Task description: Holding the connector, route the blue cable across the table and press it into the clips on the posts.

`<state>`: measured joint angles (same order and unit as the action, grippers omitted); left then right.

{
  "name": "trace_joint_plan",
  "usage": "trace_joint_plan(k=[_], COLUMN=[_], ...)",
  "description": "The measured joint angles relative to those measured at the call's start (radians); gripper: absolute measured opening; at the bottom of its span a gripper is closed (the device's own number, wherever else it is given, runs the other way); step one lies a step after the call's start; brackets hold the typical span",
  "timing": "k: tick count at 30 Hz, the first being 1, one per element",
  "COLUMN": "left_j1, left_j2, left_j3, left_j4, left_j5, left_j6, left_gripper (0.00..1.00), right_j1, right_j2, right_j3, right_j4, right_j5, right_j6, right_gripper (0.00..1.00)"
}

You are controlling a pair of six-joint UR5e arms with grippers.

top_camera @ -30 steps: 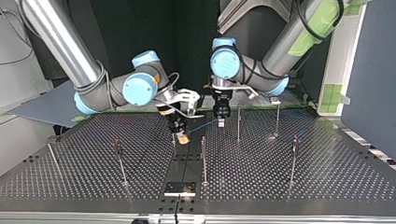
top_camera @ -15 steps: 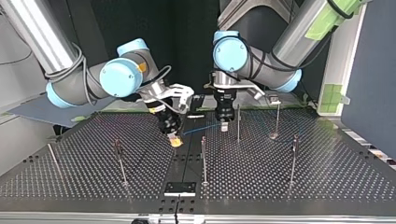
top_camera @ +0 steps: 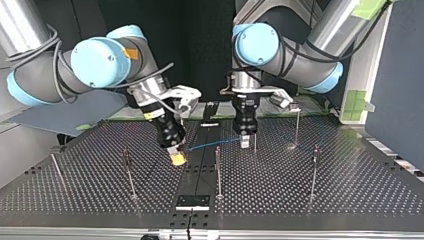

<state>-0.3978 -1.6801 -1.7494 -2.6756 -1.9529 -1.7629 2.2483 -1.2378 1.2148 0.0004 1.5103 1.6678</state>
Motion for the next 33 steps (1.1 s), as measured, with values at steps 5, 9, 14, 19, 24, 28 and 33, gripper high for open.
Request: trace_joint_plan(k=[5,9,14,19,24,28,33], left_j1=[0.013,0.022,0.03,0.04,0.057,0.074,0.092], left_j2=[-0.008,-0.039,-0.087,-0.126,-0.137,-0.138,-0.145], left_j3=[0.002,0.007,0.032,0.065,0.101,0.123,0.138], left_j4=[0.035,0.054,0.069,0.07,0.056,0.044,0.033], left_j5=[0.036,0.071,0.105,0.126,0.142,0.146,0.169], left_j6=[-0.014,-0.016,-0.014,-0.012,-0.012,-0.011,-0.011], left_gripper=[0.0,0.0,0.0,0.0,0.0,0.0,0.0], right_j1=[-0.004,-0.009,-0.013,-0.022,-0.036,-0.048,-0.065], right_j2=[0.002,0.022,0.047,0.065,0.07,0.072,0.073], right_j3=[0.009,0.016,0.018,0.018,0.015,0.013,0.01], right_j4=[-0.002,-0.005,-0.012,-0.031,-0.057,-0.068,-0.071], right_j5=[0.002,0.003,0.002,-0.007,-0.029,-0.041,-0.053], right_j6=[0.0,0.0,0.0,0.01,0.03,0.038,0.044], right_gripper=[0.0,0.0,0.0,0.0,0.0,0.0,0.0])
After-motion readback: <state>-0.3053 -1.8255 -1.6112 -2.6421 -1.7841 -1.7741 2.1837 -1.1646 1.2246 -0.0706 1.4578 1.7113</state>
